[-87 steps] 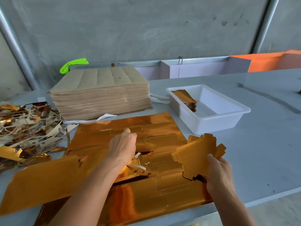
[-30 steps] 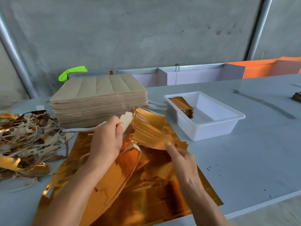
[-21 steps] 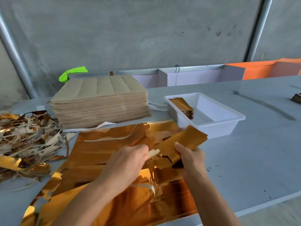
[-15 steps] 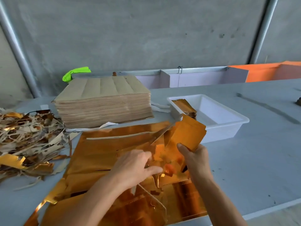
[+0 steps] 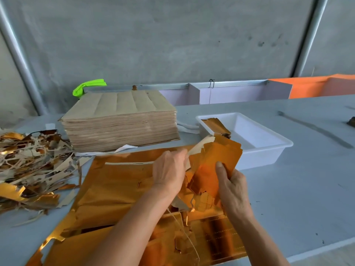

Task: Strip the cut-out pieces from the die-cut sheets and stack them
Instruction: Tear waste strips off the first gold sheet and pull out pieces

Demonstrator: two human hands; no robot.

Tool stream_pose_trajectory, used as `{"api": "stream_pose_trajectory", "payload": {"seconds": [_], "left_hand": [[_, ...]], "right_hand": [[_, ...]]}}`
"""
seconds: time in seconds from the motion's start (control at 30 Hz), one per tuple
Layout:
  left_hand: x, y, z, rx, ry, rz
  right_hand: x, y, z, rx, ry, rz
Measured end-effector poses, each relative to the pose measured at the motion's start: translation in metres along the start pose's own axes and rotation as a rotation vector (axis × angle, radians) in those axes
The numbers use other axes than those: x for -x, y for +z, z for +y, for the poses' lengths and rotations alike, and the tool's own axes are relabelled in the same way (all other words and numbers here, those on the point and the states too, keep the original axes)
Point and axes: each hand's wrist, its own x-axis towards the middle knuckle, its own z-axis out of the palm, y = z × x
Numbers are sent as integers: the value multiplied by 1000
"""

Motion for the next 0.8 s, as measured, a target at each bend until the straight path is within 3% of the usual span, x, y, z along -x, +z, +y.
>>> {"api": "stream_pose_trajectory", "payload": {"seconds": [0.13, 0.4, 0.6, 0.8], "left_hand": [[5, 6, -4, 26, -112, -43], [14, -1, -23, 122, -331, 48], [21, -10, -20, 72, -324, 128], [52, 13, 19, 162, -155, -49]], "right_hand": [[-6, -1, 5, 78, 14, 140], [-7, -18, 6, 256, -29, 386], [-19, -21, 0, 216, 31, 422], [-15, -13, -1, 130, 76, 392]]}}
